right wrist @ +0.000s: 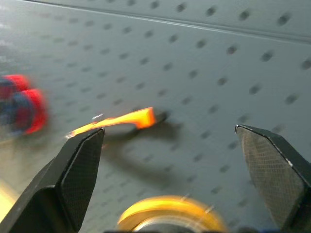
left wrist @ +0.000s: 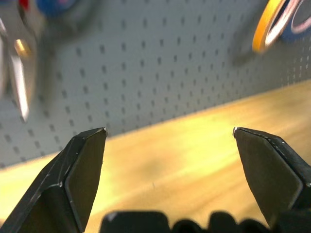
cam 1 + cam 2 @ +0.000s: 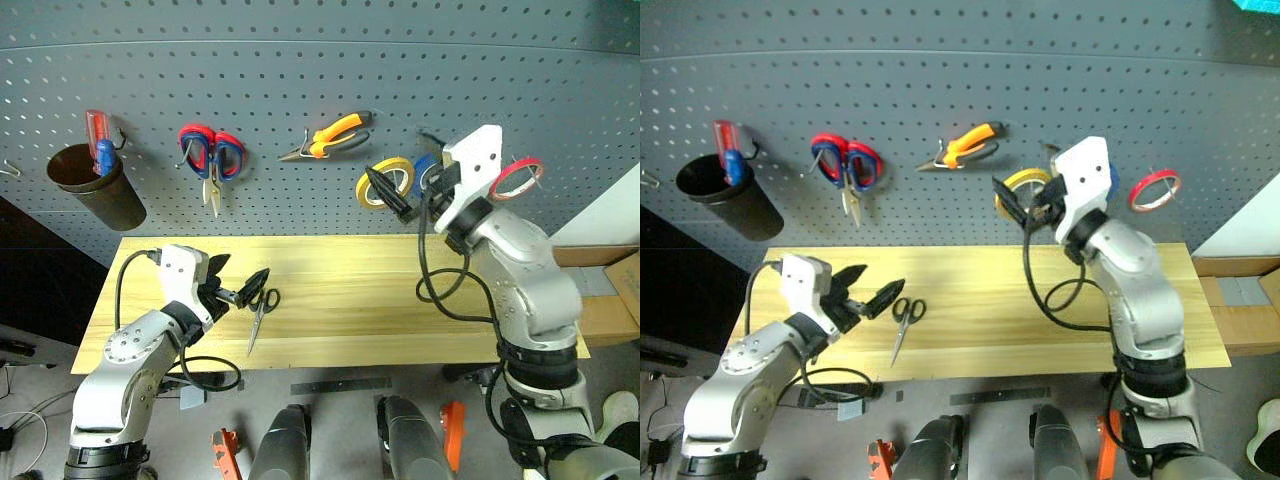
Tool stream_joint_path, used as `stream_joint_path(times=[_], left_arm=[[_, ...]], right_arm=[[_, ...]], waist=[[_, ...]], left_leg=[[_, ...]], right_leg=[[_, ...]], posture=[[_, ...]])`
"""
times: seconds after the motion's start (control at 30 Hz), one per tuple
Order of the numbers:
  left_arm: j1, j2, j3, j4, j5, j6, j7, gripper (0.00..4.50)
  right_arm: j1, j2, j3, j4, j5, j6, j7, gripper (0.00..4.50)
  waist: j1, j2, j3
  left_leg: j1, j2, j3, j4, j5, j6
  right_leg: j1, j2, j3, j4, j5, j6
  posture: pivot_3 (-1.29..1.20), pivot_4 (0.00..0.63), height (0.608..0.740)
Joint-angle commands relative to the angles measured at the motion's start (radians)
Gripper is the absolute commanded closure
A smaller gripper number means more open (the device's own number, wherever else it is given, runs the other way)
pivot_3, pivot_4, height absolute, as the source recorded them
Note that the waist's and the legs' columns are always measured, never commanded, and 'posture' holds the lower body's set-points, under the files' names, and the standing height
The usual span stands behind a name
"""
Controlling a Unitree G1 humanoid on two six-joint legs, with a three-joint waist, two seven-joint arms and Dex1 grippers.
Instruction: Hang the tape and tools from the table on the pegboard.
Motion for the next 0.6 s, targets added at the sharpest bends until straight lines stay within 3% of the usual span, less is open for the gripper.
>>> stream_joint_path(times=[0.03, 0.13, 0.27, 0.6], left_arm=[[0.014, 0.055, -0.051, -0.027, 0.078, 0.118, 0.061, 0.00], [-0.012, 0.087, -0.126, -0.014, 0.154, 0.292, 0.149, 0.00], [-0.030, 0.073, -0.153, 0.018, 0.166, 0.382, 0.166, 0.00], [-0.098, -0.018, -0.151, 0.191, 0.169, 0.488, 0.179, 0.00]], right_arm=[[0.056, -0.055, -0.048, -0.179, 0.264, 0.302, 0.104, 0.04], [0.101, -0.084, -0.023, -0.259, 0.379, 0.491, 0.112, 0.04], [0.140, -0.123, 0.052, -0.291, 0.377, 0.589, 0.069, 0.04], [0.146, -0.159, 0.265, -0.292, 0.258, 0.524, 0.003, 0.04]], waist=[[0.000, 0.000, 0.000], [0.000, 0.000, 0.000], [0.001, 0.000, 0.000], [0.000, 0.000, 0.000]], left_leg=[[0.000, 0.000, 0.000, 0.000, 0.000, 0.000], [0.000, 0.000, -0.001, 0.000, 0.000, 0.000], [0.001, 0.000, 0.000, 0.001, 0.000, 0.000], [0.001, 0.000, -0.001, 0.001, 0.000, 0.000]], right_leg=[[0.000, 0.000, 0.000, 0.000, 0.000, 0.000], [0.001, 0.000, -0.001, 0.000, 0.000, 0.000], [0.002, 0.000, 0.000, 0.000, 0.000, 0.000], [0.002, 0.000, -0.001, 0.000, 0.000, 0.000]], posture=[[0.01, 0.243, 0.740], [0.01, 0.245, 0.740], [0.00, 0.249, 0.740], [-0.01, 0.263, 0.740]])
